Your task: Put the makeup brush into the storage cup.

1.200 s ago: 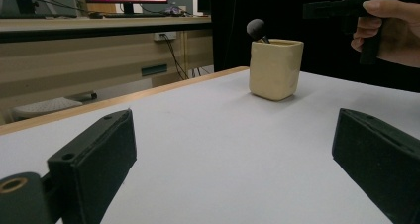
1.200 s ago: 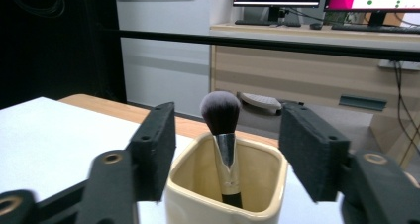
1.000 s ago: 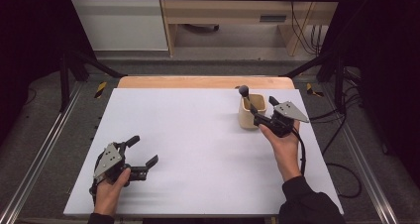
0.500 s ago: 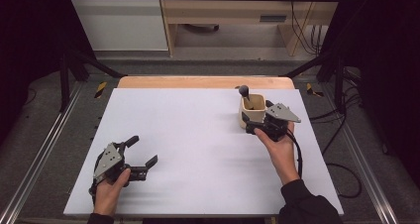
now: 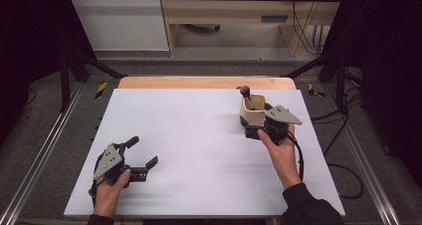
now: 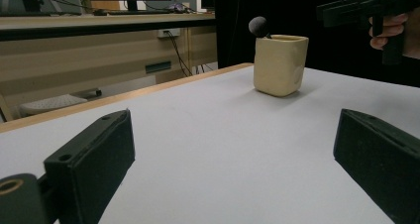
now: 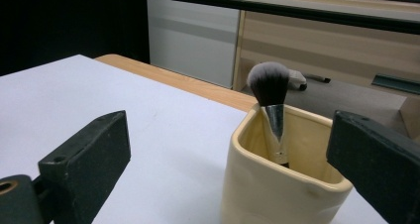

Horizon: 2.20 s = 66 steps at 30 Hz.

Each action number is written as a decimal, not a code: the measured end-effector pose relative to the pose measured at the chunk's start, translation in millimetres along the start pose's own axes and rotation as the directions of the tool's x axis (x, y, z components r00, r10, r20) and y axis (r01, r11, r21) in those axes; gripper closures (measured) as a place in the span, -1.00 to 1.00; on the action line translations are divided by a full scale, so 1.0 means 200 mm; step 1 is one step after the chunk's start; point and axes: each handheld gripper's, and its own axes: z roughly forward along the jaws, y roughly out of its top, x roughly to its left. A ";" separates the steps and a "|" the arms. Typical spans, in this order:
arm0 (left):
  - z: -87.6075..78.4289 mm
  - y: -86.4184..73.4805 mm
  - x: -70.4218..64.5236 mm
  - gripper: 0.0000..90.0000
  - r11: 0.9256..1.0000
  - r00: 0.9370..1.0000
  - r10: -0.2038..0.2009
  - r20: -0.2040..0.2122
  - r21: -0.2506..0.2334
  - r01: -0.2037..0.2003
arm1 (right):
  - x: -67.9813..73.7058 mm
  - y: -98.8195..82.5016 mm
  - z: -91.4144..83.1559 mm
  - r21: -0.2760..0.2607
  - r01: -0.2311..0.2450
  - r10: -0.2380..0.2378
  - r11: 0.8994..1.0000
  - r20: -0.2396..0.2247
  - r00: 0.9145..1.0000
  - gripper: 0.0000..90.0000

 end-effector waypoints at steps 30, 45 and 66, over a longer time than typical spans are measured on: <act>-0.01 0.00 0.00 -0.96 1.000 1.000 0.005 -0.005 0.004 -0.005 | 0.04 -0.01 -0.09 0.038 -0.016 0.019 0.999 -0.069 0.997 -0.93; -0.01 0.01 0.00 -0.96 1.000 1.000 0.005 -0.008 0.003 -0.005 | 0.06 -0.03 -0.13 0.037 -0.017 0.020 0.999 -0.075 0.997 -0.93; -0.02 0.02 0.00 -0.96 1.000 1.000 0.005 -0.016 -0.008 -0.006 | 0.03 -0.04 -0.22 0.032 -0.021 0.023 0.999 -0.068 0.997 -0.93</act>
